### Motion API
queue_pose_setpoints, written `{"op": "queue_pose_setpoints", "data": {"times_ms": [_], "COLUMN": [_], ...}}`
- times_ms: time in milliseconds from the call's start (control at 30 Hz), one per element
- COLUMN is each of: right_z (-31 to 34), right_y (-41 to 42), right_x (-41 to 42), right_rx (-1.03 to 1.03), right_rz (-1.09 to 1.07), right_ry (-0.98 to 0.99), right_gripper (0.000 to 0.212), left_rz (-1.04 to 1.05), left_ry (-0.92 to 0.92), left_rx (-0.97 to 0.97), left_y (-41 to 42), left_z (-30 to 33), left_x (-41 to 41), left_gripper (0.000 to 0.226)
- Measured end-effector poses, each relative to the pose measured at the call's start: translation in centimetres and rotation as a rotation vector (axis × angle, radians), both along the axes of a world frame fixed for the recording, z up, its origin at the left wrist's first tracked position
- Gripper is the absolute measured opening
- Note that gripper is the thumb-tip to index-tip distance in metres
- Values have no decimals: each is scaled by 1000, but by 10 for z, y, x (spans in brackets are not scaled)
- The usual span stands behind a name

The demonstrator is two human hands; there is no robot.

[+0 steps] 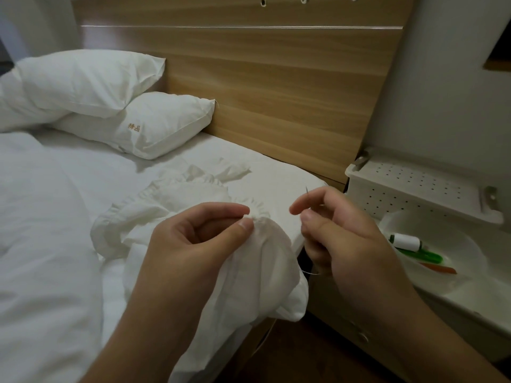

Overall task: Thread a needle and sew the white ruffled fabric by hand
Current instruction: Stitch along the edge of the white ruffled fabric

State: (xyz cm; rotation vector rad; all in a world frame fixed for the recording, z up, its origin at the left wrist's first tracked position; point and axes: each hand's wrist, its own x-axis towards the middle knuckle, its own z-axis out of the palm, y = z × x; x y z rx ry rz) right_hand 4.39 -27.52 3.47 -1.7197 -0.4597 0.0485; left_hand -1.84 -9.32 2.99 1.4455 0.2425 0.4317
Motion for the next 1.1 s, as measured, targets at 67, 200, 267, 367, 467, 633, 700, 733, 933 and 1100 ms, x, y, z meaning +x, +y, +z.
{"op": "queue_pose_setpoints", "data": {"times_ms": [67,200,267,367,467,633,700,733,933,1100], "right_z": [3,6,7,5,4,5,6,6,4,4], "right_y": [1,7,8,9,10,10,10,10,11,11], "right_x": [-3,-12,-13,-16,-18,-18,-18,-18,-17,-17], "right_rx": [8,-34,-33,0,-1,7,-2,-7,-17,-29], "right_rz": [27,93,114,148,151,168,173,174,160,150], "right_ry": [6,-32,-21,42,63,75,74,74,82,80], "right_gripper": [29,16,9,13,15,15,15,15,14,3], "left_rz": [7,26,23,12,4,-6,-9,-9,-10,-8], "left_ry": [-5,-18,-28,-42,-52,-66,-68,-69,-81,-105], "left_rx": [7,30,33,37,47,57,65,69,109,167], "left_y": [0,-1,-2,-2,-3,-3,-3,-3,-3,-5], "left_z": [0,1,1,1,1,0,0,0,0,1], "left_x": [0,0,0,-1,-1,-1,-1,-1,-1,-2], "left_gripper": [16,14,14,14,15,17,17,17,18,18]}}
